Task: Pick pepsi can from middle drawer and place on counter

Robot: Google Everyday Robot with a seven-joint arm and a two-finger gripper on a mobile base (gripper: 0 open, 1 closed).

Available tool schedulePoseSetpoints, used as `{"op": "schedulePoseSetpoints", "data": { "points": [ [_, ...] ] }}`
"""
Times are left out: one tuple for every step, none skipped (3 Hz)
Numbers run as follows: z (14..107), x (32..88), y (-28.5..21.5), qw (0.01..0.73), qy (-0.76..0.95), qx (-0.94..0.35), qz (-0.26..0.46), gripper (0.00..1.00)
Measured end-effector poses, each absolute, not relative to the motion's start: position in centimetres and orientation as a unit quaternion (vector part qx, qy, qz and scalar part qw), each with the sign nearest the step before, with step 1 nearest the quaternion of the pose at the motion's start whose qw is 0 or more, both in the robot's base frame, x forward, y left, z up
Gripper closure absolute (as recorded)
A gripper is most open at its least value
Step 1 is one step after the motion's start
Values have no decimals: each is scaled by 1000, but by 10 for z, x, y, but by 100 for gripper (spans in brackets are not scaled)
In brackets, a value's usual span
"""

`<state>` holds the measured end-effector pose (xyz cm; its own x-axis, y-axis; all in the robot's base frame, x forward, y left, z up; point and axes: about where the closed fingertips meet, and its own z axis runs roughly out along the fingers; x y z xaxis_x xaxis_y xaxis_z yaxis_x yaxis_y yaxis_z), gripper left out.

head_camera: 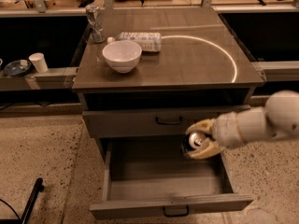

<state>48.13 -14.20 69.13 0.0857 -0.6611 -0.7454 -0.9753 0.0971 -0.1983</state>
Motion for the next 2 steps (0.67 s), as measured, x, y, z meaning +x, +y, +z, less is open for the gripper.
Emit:
{"op": "schedulePoseSetpoints", "data": {
  "points": [
    [783,505,-166,337,643,-668,163,100],
    [811,538,-185,279,676,-661,169,100]
  ]
}}
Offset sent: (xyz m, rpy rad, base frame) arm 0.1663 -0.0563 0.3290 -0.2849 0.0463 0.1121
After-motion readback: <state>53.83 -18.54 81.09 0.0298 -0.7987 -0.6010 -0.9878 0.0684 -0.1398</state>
